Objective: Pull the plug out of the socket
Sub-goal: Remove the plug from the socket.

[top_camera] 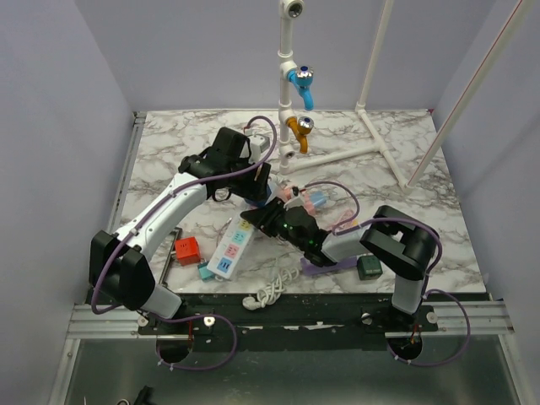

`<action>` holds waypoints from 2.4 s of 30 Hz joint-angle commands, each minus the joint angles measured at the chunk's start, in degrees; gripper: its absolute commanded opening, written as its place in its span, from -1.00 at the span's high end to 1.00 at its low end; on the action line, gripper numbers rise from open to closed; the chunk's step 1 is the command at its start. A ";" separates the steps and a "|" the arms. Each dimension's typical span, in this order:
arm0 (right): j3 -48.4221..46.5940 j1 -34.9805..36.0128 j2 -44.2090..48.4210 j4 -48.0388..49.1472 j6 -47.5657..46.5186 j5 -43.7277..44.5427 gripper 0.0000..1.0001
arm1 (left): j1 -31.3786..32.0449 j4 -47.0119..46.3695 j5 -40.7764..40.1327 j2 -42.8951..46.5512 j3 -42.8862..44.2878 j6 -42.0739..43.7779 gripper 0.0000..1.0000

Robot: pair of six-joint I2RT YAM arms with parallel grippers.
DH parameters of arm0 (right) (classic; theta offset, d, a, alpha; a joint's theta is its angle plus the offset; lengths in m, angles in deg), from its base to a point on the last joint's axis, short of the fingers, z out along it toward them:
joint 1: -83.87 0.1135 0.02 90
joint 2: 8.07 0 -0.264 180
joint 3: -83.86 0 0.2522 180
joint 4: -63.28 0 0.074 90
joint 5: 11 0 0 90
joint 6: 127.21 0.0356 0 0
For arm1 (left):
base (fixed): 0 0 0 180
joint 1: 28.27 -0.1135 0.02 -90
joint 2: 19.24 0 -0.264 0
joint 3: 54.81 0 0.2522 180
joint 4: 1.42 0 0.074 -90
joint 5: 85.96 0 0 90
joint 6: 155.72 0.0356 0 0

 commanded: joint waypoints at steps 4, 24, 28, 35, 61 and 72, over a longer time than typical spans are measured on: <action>-3.30 -1.10 -3.38 -23.11 -1.62 6.03 0.99 | -0.09 0.41 3.34 8.40 7.54 3.21 1.00; -3.17 -1.10 -2.69 -34.41 1.90 14.71 0.99 | -1.06 2.28 10.49 13.73 4.51 1.54 1.00; -2.96 -1.03 -2.53 -34.87 2.63 14.89 0.99 | -1.41 2.75 10.74 13.91 5.80 3.03 1.00; -4.22 -1.05 -1.13 -35.47 0.32 14.74 0.67 | -1.59 3.37 20.87 15.06 5.03 7.56 1.00; 10.97 -0.97 56.22 -30.27 -51.60 -16.18 -1.00 | -3.28 20.33 53.24 30.90 5.52 39.87 1.00; -4.38 -1.01 57.13 -43.16 -65.12 -30.56 -1.00 | -3.26 25.35 52.91 29.67 5.11 45.94 1.00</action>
